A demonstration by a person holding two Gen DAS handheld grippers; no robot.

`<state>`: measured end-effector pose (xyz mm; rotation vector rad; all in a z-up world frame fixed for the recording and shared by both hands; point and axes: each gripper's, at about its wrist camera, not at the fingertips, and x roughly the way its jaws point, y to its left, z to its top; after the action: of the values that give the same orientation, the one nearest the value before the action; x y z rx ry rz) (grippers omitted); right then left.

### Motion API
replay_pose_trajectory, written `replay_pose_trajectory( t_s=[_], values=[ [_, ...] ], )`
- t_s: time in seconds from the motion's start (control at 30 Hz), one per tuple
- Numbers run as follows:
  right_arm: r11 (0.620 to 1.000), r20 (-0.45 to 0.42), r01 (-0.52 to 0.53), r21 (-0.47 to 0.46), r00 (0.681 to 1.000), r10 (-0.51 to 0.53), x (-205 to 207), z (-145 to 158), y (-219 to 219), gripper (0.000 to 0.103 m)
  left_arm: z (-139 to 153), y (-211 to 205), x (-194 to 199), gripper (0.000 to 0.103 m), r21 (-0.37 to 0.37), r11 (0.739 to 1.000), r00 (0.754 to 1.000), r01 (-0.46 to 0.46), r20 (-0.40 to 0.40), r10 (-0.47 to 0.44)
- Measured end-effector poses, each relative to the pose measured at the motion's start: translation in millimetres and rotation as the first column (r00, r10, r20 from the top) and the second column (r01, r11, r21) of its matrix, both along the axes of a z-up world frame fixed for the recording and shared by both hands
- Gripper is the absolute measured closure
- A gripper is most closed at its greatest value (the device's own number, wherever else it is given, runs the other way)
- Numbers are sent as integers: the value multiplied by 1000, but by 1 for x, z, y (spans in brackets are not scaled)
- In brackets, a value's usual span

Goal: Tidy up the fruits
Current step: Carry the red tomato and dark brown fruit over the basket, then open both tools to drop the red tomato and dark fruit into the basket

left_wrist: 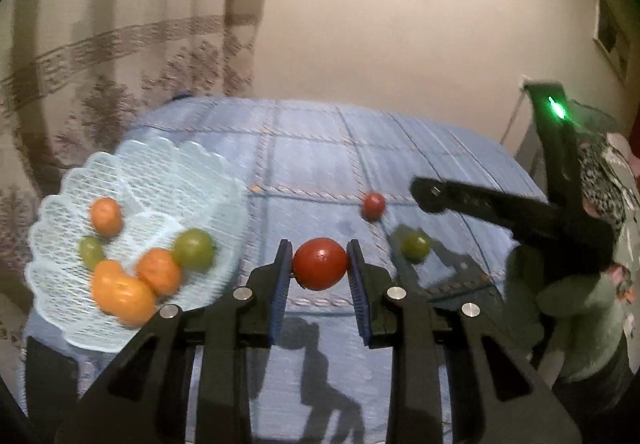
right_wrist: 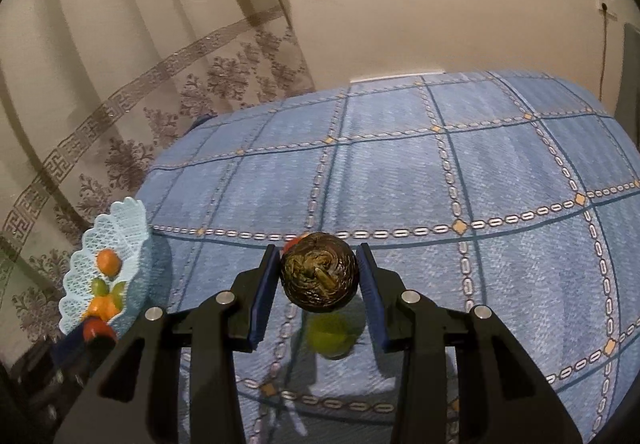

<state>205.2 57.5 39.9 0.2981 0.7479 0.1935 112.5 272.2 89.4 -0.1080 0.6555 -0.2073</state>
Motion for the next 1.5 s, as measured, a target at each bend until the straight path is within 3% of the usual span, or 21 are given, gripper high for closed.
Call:
replay_pose_trajectory(
  t_s=[0.2, 0.47, 0.83, 1.3, 1.37, 1.4, 1.5],
  values=[
    [998, 35, -61, -8, 997, 62, -5, 14, 26, 63, 10, 49, 3, 74, -10, 991, 991, -130, 37, 130],
    [989, 61, -150, 12, 987, 149, -5, 31, 77, 63, 8, 95, 6, 74, 25, 960, 958, -280, 79, 277],
    [965, 72, -258, 42, 964, 254, 0, 39, 142, 63, -11, 117, 15, 74, 16, 938, 937, -345, 65, 343],
    [958, 53, -281, 56, 959, 278, 9, 23, 170, 62, -21, 122, 18, 74, 24, 928, 927, -372, 58, 371],
    [959, 50, -277, 62, 960, 274, 10, 21, 169, 61, -21, 122, 18, 72, 23, 927, 927, -373, 58, 372],
    [959, 52, -276, 65, 961, 273, 10, 21, 169, 55, -21, 122, 19, 71, 24, 927, 927, -373, 56, 372],
    [961, 66, -266, 79, 963, 261, 9, 23, 165, 48, -22, 121, 19, 55, 26, 925, 924, -380, 63, 378]
  ],
)
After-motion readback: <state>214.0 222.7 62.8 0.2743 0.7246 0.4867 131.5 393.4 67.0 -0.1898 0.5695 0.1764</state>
